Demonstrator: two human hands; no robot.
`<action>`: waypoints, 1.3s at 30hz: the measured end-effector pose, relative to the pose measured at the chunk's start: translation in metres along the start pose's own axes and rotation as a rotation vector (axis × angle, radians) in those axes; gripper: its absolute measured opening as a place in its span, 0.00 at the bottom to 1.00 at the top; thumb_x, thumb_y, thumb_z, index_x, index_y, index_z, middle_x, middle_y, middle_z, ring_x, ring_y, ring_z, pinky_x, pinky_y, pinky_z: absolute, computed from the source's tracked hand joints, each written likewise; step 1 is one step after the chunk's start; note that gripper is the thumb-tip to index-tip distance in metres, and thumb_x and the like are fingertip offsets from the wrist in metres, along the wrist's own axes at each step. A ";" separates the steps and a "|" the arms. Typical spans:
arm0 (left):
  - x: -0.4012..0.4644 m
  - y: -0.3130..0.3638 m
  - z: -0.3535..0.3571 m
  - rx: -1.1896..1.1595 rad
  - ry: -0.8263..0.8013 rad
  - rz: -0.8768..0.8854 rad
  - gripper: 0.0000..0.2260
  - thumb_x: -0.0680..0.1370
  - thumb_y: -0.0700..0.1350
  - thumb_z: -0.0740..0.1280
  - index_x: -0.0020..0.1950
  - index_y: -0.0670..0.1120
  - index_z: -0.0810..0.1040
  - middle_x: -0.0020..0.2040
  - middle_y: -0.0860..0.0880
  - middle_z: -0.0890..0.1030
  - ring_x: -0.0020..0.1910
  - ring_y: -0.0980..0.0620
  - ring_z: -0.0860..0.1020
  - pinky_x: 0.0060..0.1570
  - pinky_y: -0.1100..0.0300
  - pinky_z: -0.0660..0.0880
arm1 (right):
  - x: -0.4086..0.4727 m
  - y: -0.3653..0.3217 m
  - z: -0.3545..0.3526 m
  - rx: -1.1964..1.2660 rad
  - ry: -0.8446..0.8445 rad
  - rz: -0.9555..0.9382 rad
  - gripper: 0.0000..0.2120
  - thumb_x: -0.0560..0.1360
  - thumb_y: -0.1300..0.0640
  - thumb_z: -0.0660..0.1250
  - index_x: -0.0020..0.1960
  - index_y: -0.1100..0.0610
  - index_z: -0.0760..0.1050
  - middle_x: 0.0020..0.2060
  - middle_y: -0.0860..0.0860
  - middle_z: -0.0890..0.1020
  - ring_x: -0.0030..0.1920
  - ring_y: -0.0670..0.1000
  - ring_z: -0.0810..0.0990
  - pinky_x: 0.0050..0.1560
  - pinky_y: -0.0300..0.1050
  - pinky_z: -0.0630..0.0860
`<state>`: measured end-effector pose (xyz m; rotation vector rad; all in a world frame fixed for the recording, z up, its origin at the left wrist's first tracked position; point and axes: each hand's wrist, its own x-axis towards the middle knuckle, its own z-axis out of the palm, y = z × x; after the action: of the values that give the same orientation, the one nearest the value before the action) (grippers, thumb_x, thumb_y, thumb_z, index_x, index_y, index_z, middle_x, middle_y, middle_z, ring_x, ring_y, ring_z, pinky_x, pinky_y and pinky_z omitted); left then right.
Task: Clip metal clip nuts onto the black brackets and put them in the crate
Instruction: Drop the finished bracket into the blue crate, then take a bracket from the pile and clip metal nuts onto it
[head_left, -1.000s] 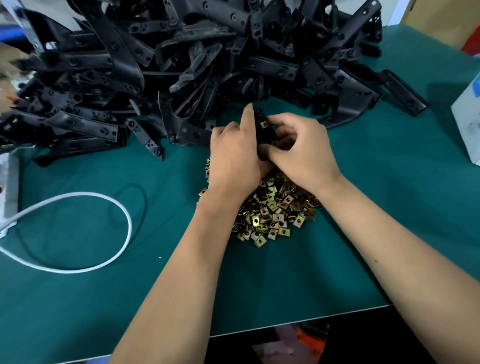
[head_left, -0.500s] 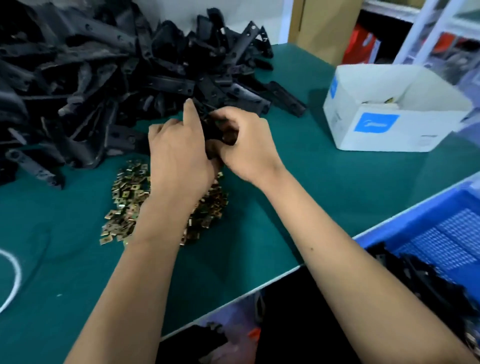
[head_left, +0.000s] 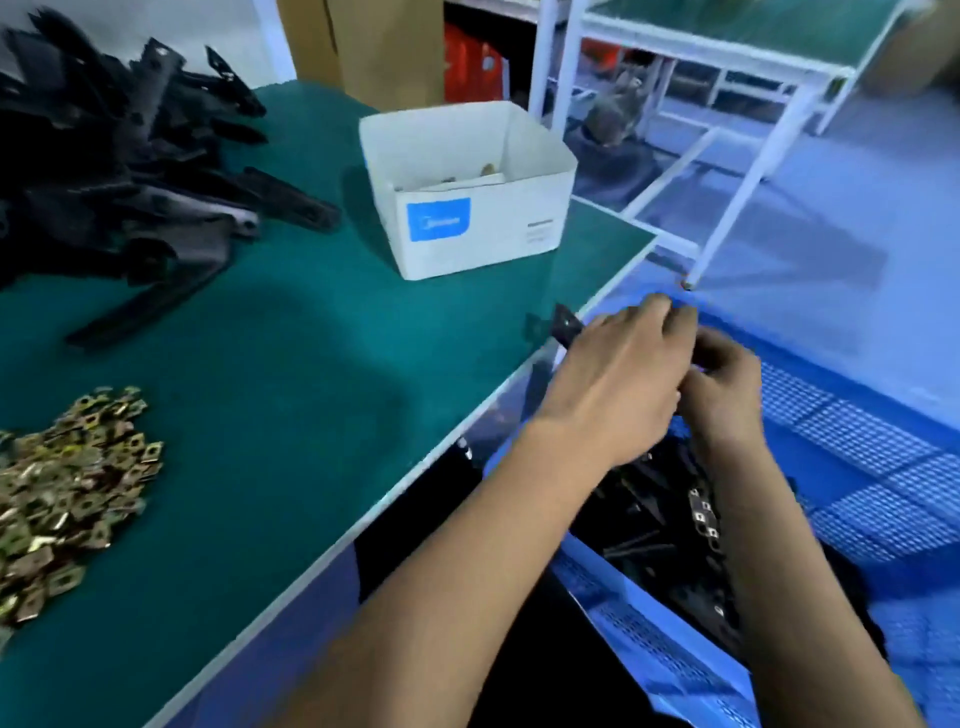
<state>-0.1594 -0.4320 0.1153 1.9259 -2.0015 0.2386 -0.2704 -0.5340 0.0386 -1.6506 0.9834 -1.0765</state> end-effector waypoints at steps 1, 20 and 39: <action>0.001 0.007 0.015 -0.050 -0.039 0.007 0.23 0.78 0.48 0.71 0.70 0.46 0.70 0.64 0.46 0.74 0.60 0.45 0.78 0.59 0.50 0.72 | -0.002 0.025 -0.016 -0.102 -0.022 0.094 0.07 0.70 0.55 0.71 0.43 0.60 0.82 0.36 0.56 0.84 0.39 0.45 0.77 0.37 0.44 0.74; 0.013 0.011 0.079 -0.259 -0.262 -0.117 0.17 0.80 0.47 0.69 0.68 0.45 0.75 0.63 0.46 0.73 0.61 0.42 0.76 0.57 0.44 0.76 | 0.010 0.037 -0.049 -0.839 -0.177 0.272 0.06 0.75 0.53 0.74 0.42 0.55 0.83 0.41 0.55 0.85 0.48 0.59 0.82 0.47 0.48 0.77; -0.227 -0.214 -0.130 -0.072 0.791 -0.901 0.15 0.67 0.34 0.65 0.50 0.44 0.83 0.47 0.49 0.82 0.46 0.49 0.80 0.51 0.51 0.78 | -0.100 -0.198 0.305 -0.533 -0.812 -0.654 0.01 0.71 0.60 0.68 0.40 0.56 0.79 0.35 0.56 0.81 0.41 0.64 0.80 0.40 0.53 0.76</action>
<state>0.0733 -0.1871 0.1268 2.0204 -0.5697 0.5500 0.0144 -0.3084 0.1405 -2.6471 0.1705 -0.4036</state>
